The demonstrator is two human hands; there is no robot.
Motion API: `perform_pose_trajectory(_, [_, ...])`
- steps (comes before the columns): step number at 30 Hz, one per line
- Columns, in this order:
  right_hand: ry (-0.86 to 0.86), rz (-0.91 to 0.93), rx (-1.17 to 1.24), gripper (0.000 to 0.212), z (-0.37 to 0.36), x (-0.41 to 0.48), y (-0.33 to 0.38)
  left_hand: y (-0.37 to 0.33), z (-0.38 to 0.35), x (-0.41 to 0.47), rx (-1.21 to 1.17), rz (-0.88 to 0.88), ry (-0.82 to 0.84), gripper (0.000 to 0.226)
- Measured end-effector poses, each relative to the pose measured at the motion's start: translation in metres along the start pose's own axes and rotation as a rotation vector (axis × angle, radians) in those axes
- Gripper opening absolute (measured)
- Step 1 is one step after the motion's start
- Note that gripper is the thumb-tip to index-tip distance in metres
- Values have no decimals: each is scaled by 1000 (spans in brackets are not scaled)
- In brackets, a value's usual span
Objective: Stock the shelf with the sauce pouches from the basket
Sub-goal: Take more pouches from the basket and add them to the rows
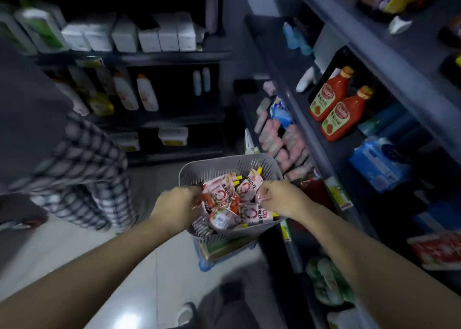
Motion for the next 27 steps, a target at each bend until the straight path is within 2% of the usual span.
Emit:
perform_pose_trajectory(5, [101,-107,1,20,-24,73,-48,22,-36,48,-48,108,72,31])
perform_pose_trajectory(8, [174,-142,-49,22,-40,110,-68,33,-55,73,-122,190,106,52])
perform_pose_trajectory(12, [220,-176,-92,20,-63,150,-87,55,-88,110,-133,242,143,33])
perform_pose_trajectory(15, [267,-232,-52,22,-87,169,-97,72,-121,131,-170,306,224,32])
perform_pose_trajectory(18, [269,-316,37,3,-112,188,-113,86,-152,154,-224,308,265,32])
perform_pose_trajectory(23, [238,-508,130,34,-151,213,-133,114,-195,191,-266,276,310,47])
perform_pose_trajectory(27, [285,-553,161,29,-184,219,-134,129,-222,210,-298,327,330,63])
Point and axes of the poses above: each hand's wrist, its own x-axis towards the middle knuckle, its own z-axis out of the back of the hand, y = z × x, the point moved 7 cm from there along x, towards the middle knuckle, and after that the axes turned 11 degrees about -z, right-handed, at the moved point
